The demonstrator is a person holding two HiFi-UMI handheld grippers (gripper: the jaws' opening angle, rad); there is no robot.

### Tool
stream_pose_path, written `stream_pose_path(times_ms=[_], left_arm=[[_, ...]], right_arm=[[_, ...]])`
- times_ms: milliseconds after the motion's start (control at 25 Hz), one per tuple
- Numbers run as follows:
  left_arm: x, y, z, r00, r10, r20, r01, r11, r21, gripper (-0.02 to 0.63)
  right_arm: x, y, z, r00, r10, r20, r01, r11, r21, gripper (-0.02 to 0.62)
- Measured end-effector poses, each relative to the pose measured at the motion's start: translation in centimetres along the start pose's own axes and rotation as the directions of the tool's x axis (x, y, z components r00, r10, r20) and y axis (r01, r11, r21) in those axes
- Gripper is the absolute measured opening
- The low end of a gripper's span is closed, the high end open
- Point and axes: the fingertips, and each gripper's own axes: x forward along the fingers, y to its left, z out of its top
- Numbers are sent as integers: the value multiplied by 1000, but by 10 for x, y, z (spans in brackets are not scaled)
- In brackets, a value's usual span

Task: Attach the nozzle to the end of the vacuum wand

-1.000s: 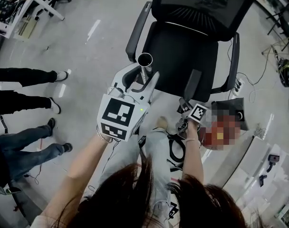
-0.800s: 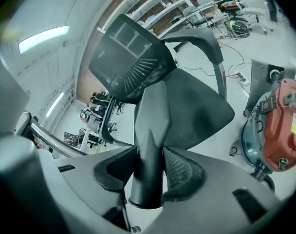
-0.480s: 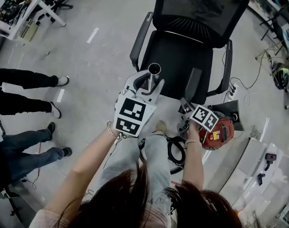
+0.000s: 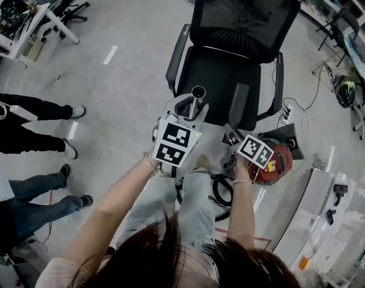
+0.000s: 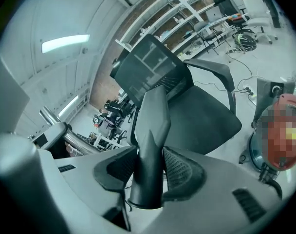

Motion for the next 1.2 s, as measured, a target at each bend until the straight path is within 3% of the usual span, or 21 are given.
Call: stream_pose_path(times_ms=[400,880,1200], left_arm=[[-26,-4,-3,998,-55,15,54,998,25,158],[-46,-2,-9,992,-123,17,122,992,32,158],[-40,-12,-6,994,-112,9,112,993,42,158]], right_arm=[[-26,54,-5,991,53,122,-51,999,-18,186],[-58,134,21,947,140,290,-113,988,-110,186],[-69,171,51,927,230,295,-173,963,-207,186]])
